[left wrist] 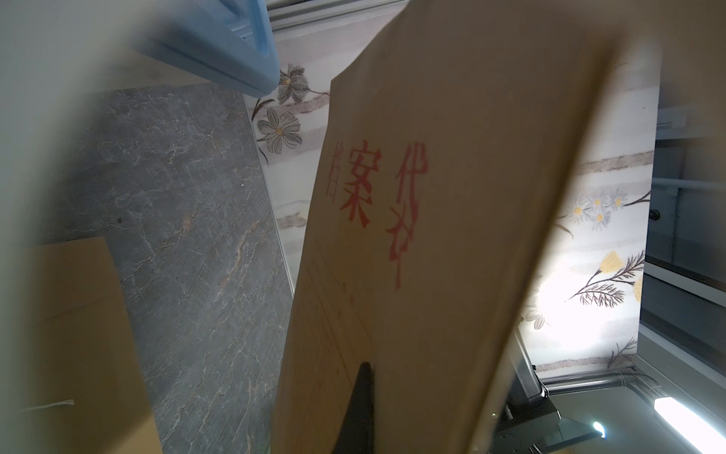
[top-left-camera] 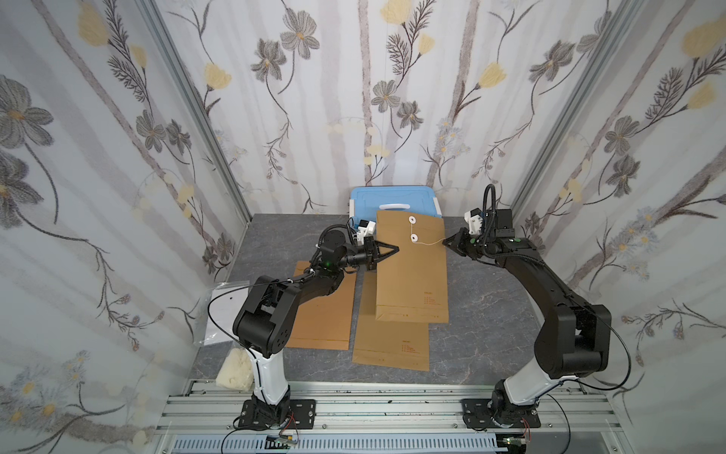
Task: Close the mouth of the file bag
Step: Close the file bag.
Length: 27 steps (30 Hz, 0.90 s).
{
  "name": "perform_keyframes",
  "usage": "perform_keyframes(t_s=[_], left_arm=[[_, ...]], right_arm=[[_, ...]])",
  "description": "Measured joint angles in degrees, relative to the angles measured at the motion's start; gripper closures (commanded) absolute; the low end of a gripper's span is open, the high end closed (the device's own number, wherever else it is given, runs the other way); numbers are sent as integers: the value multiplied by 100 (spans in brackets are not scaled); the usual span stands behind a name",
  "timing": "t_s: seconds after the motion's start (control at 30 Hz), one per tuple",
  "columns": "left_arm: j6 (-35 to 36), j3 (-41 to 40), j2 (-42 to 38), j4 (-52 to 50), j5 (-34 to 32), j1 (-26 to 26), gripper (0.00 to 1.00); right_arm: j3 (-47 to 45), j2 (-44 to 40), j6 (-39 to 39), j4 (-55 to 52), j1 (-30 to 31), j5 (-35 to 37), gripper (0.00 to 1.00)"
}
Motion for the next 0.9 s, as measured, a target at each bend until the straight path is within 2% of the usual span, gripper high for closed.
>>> perform_keyframes(t_s=[0.6,0.7,0.9], left_arm=[[-223,2,114,225,68,-76,100],[-9,-2,92,-103,114,-96,100],[922,-144,-295,-1204,94,-260,100]], right_arm=[[282,232,-107,-90,-181,33,100],[472,291,-136,-219,-188,74,100],[859,549,-221,-522,-188,114,100]])
